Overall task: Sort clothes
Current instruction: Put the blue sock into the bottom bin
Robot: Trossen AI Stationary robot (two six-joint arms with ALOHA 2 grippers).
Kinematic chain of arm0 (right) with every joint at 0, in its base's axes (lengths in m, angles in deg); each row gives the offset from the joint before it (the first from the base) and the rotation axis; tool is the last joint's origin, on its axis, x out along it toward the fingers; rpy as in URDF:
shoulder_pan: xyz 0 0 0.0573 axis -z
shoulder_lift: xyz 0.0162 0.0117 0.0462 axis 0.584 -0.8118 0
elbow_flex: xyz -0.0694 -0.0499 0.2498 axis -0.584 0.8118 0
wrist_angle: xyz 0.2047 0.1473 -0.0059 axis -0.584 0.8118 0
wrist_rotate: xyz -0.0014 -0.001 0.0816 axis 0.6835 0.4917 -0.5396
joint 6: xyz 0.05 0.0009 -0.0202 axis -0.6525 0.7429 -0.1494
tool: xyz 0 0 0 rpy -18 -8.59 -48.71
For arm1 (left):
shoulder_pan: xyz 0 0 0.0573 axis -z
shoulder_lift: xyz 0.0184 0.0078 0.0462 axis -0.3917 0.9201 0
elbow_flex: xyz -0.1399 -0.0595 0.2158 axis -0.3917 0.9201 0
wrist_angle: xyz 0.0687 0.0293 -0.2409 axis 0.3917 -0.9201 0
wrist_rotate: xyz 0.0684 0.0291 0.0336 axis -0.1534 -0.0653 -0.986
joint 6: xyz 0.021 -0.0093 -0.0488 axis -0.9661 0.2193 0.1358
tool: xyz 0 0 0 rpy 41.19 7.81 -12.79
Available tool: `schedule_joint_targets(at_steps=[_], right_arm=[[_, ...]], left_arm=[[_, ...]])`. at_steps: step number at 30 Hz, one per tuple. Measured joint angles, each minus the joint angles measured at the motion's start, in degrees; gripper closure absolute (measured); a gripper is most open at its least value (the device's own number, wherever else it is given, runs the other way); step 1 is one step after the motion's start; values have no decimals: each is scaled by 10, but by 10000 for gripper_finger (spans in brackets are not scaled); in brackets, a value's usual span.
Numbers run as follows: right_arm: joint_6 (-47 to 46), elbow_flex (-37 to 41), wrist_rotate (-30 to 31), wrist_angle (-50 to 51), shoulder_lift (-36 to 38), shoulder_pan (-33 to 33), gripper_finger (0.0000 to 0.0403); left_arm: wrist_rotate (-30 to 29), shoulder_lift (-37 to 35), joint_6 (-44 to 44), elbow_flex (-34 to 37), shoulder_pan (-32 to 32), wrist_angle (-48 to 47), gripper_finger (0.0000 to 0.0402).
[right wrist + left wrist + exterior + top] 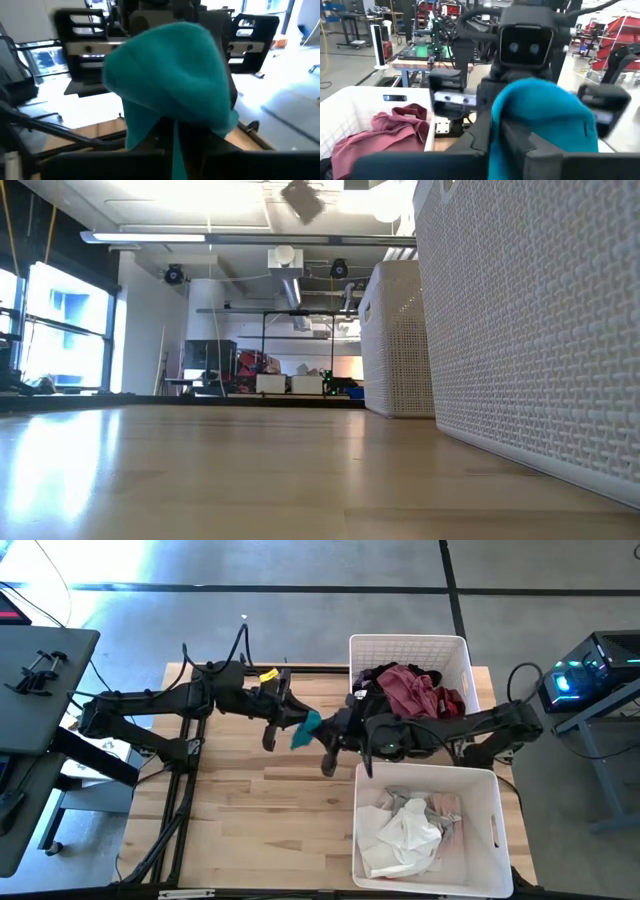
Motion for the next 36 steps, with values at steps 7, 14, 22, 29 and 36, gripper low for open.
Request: schedule_joint_targets(at_steps=[7,14,22,29,36], right_arm=[[-91,0,2,112,52,-71,400],[-153,0,43,146,109,-131,402],[-272,0,44,290,94,-99,398],[-283,0,-21,297,36,-40,350],[-305,0,-53,296,-9,20,235]], left_arm=[[18,-7,0,0,-22,-31,286],[21,-7,0,0,-38,-65,226],[58,-4,-60,0,-37,-131,241],[57,0,-56,24,-37,-167,303],[57,3,-54,23,-37,-139,323]])
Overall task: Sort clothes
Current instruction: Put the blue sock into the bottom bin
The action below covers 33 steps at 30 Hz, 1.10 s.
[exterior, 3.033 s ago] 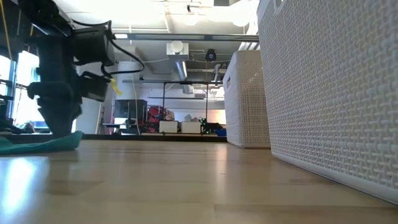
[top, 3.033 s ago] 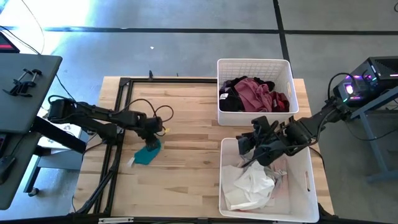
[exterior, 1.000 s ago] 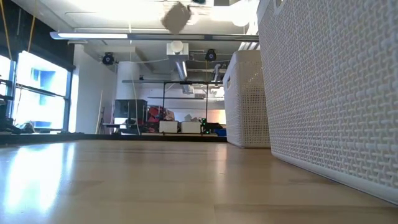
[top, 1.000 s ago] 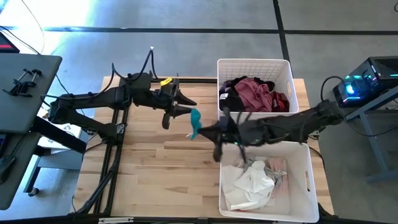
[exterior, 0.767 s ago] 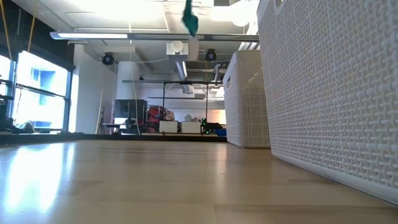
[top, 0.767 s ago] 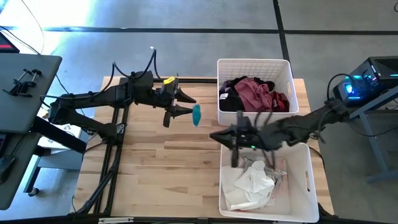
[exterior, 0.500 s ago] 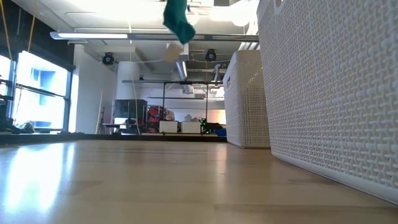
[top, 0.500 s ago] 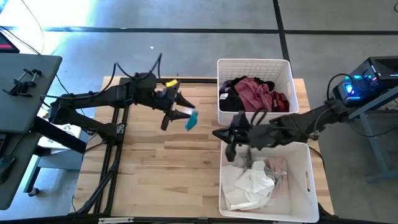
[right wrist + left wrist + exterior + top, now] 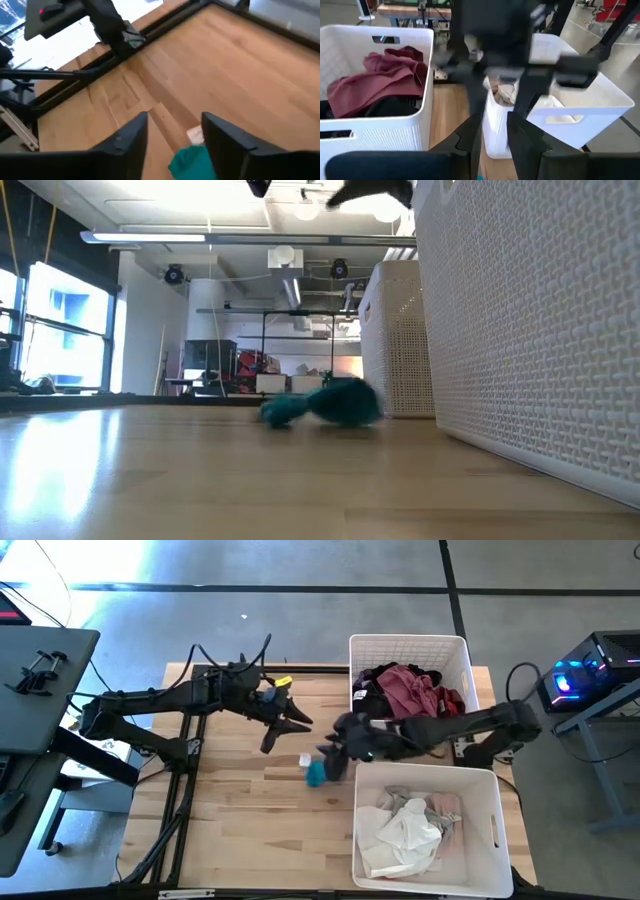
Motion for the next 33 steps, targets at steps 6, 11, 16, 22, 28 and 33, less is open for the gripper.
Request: schedule_joint_targets(at_steps=[6,11,16,22,28,33], right_arm=[[15,0,-144,0,-46,47,180],[133,0,-214,-18,-117,68,176],[206,-28,-227,18,-201,88,184],[249,-81,-230,90,-292,99,201],[246,-94,-238,104,-348,96,269],[213,-101,-238,109,-350,91,374]], left_arm=[[-11,-12,15,-6,-4,-39,323],[-63,-55,28,-47,-12,-127,323],[-109,-108,29,-67,-11,-148,323],[-145,-153,44,-68,-11,-156,323],[-163,-163,43,-67,-11,-158,323],[-165,-159,34,-67,-11,-168,323]])
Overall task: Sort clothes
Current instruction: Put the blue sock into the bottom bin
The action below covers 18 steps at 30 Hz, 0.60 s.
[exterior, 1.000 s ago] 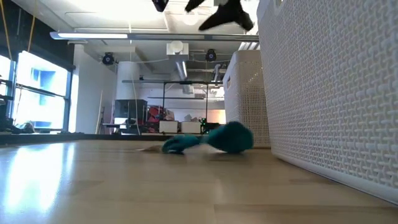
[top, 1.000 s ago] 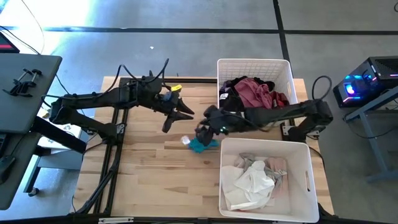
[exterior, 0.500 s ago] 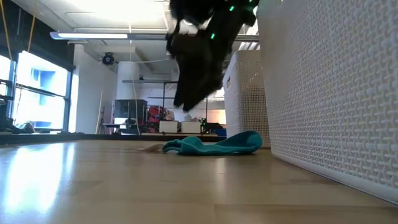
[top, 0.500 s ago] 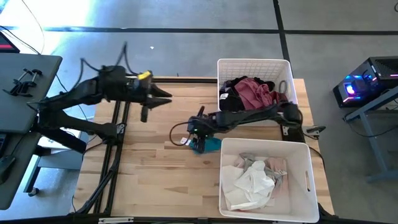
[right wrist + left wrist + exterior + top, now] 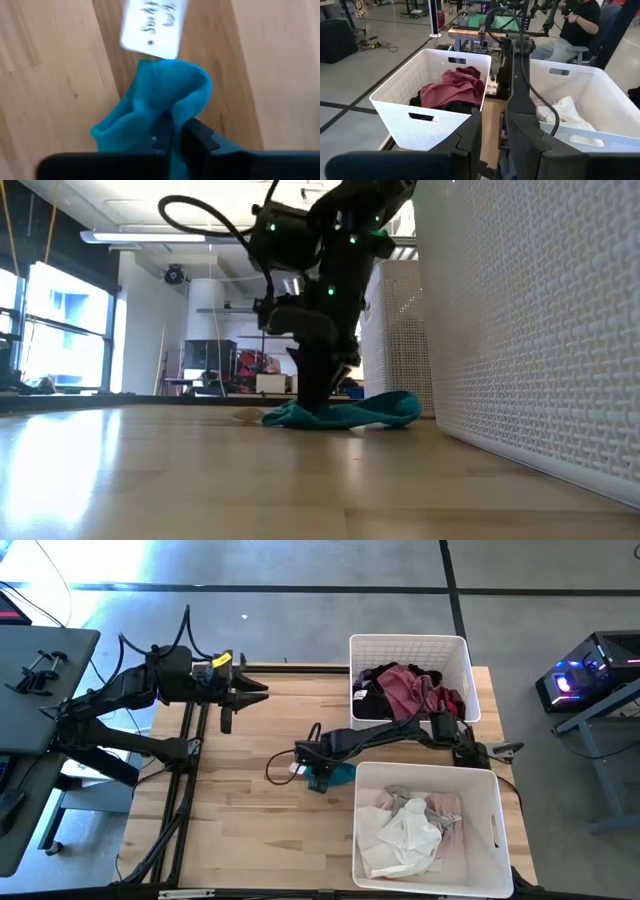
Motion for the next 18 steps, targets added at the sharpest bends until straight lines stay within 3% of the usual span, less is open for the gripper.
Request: schedule_joint_targets(at_steps=[2,10,14,18], right_arm=[[1,-15,5,21,9,0,393],[14,-161,36,135,120,-8,398],[-11,-218,-35,211,195,-33,398],[-87,-222,-92,256,274,-83,399]], left_arm=[[-3,0,-1,0,0,0,323],[-27,0,-16,0,0,2,323],[-27,0,-16,0,0,2,323],[-27,0,-16,0,0,-2,323]])
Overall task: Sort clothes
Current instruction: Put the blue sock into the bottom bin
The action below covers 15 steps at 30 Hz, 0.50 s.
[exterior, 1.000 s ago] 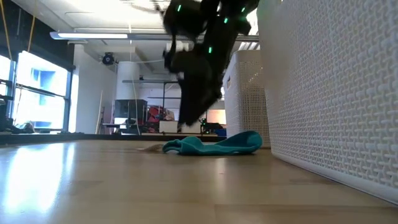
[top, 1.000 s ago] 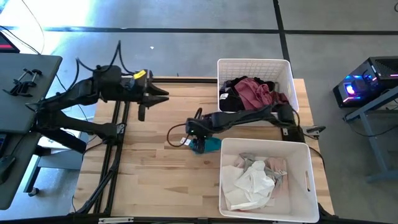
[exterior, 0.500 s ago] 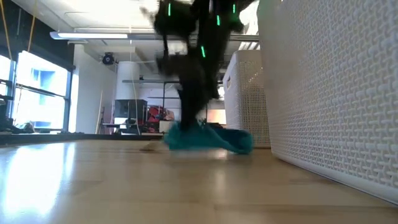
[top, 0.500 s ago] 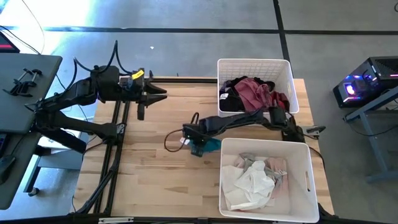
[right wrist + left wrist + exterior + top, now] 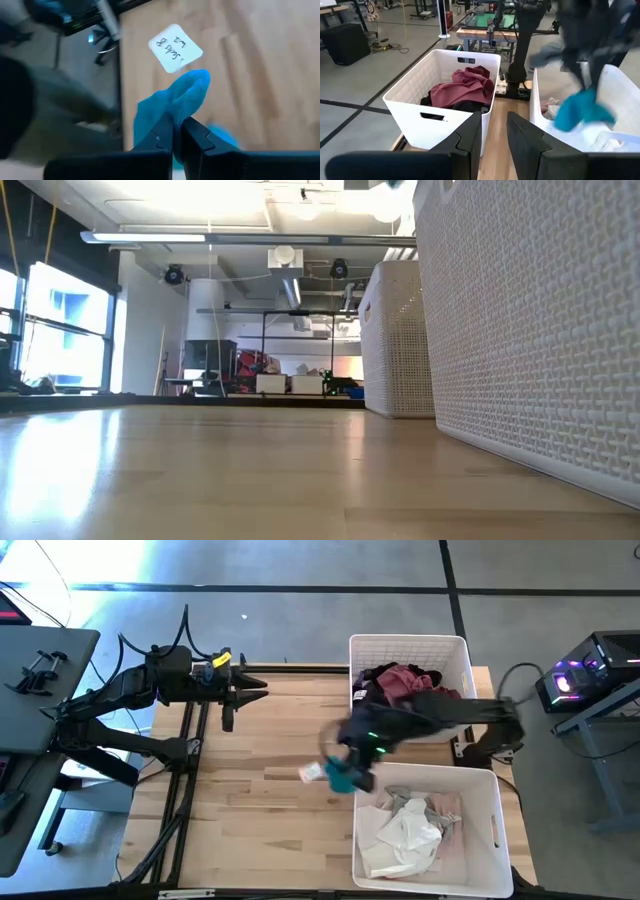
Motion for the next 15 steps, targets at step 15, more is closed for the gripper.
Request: schedule_joint_targets(at_steps=[15], right_arm=[[-566,405,40,-28,214,-265,402]], left_arm=[[-49,1,-33,0,0,-1,323]])
